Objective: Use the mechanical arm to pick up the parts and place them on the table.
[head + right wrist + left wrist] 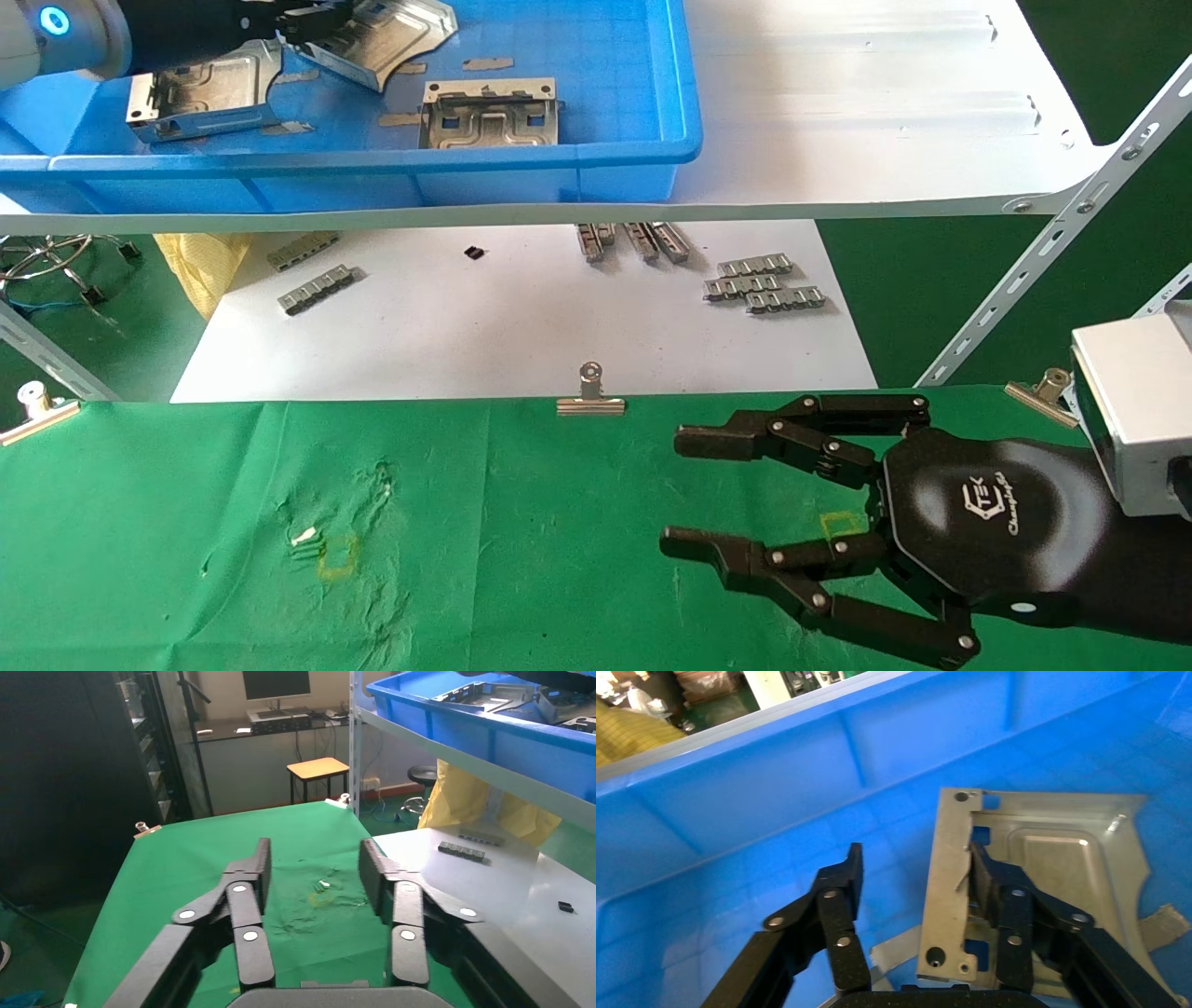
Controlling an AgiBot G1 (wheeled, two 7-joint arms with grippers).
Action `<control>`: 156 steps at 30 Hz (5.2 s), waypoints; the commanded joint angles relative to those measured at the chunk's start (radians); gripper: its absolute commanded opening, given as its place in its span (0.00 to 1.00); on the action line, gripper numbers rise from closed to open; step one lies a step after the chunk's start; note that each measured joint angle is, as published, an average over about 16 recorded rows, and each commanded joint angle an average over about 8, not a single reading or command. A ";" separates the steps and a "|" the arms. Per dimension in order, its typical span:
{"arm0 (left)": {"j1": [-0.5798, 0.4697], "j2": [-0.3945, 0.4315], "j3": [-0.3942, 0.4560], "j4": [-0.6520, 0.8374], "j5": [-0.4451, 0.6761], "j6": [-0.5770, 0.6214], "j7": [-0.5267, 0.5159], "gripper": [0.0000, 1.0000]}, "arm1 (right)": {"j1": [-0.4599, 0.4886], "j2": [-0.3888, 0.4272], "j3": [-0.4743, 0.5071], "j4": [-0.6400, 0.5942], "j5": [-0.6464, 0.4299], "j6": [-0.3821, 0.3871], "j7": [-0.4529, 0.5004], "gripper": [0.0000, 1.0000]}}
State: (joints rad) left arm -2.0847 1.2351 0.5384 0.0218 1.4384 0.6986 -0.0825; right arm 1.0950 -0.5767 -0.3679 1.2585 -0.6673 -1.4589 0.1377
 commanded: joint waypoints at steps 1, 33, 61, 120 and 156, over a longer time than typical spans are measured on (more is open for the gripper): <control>0.001 -0.008 -0.001 -0.002 -0.001 -0.001 -0.006 0.00 | 0.000 0.000 0.000 0.000 0.000 0.000 0.000 1.00; -0.015 -0.190 -0.074 -0.158 -0.128 0.654 0.253 0.00 | 0.000 0.000 0.000 0.000 0.000 0.000 0.000 1.00; 0.420 -0.542 0.193 -0.490 -0.406 0.886 0.684 0.00 | 0.000 0.000 0.000 0.000 0.000 0.000 0.000 1.00; 0.491 -0.426 0.261 -0.138 -0.370 0.902 0.905 1.00 | 0.000 0.000 -0.001 0.000 0.001 0.001 0.000 1.00; 0.798 -0.543 -0.047 -0.829 -0.570 0.840 0.307 1.00 | 0.000 0.000 -0.001 0.000 0.001 0.001 -0.001 1.00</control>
State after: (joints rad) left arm -1.2864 0.6920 0.4919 -0.8073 0.8683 1.5387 0.2247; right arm 1.0951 -0.5763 -0.3689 1.2581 -0.6663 -1.4584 0.1371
